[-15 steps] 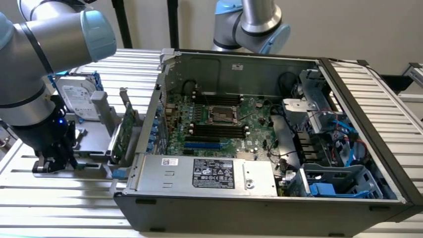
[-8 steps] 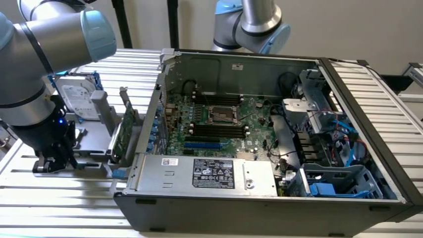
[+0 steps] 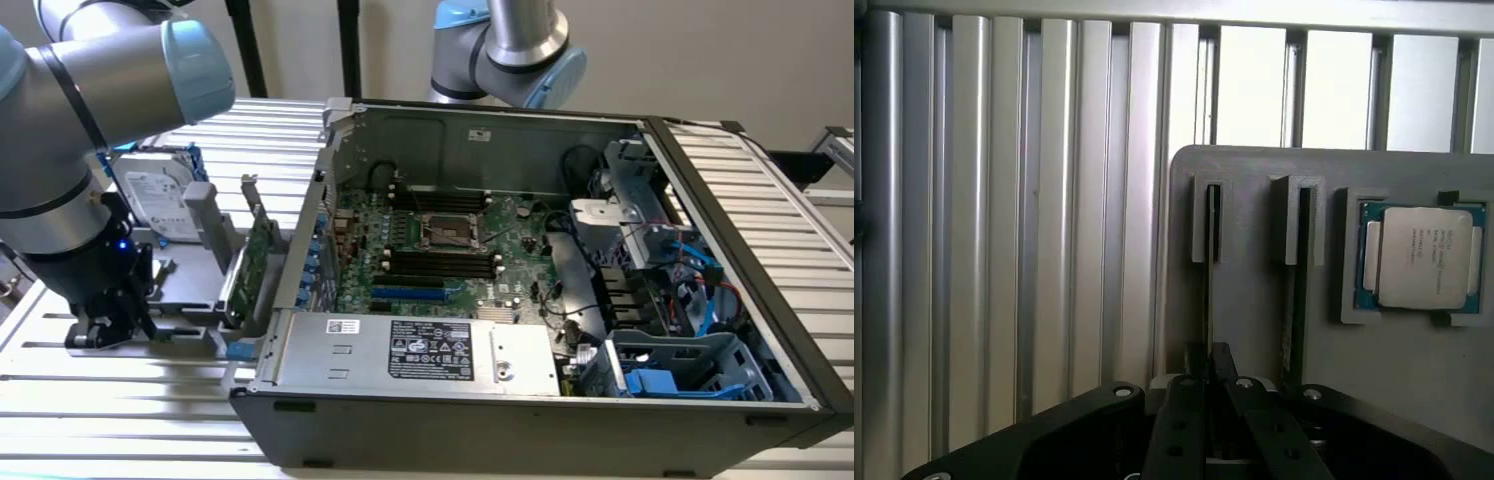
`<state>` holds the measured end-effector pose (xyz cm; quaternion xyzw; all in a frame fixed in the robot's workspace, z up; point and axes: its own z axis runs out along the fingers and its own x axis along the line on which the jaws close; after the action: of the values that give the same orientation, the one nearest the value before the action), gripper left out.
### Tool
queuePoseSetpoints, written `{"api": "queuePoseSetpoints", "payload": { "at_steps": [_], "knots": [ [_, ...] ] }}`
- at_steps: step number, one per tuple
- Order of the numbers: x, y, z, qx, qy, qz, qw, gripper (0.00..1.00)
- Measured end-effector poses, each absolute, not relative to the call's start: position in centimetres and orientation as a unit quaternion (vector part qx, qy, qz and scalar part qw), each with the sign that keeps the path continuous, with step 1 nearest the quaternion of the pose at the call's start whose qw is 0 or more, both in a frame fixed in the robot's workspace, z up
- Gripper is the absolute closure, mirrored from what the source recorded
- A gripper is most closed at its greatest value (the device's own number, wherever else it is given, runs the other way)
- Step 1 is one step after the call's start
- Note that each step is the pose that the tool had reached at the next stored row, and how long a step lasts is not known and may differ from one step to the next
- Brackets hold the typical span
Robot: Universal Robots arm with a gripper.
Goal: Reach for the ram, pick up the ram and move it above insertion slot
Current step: 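Pick up the ram and move it above insertion slot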
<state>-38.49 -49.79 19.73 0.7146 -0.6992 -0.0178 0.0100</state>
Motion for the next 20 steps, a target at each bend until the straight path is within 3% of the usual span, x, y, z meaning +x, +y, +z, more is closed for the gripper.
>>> {"api": "queuePoseSetpoints", "payload": {
  "at_steps": [20],
  "knots": [
    [-38.4,-49.9,22.0,0.700,-0.714,-0.024,0.004,0.87]
  ]
}}
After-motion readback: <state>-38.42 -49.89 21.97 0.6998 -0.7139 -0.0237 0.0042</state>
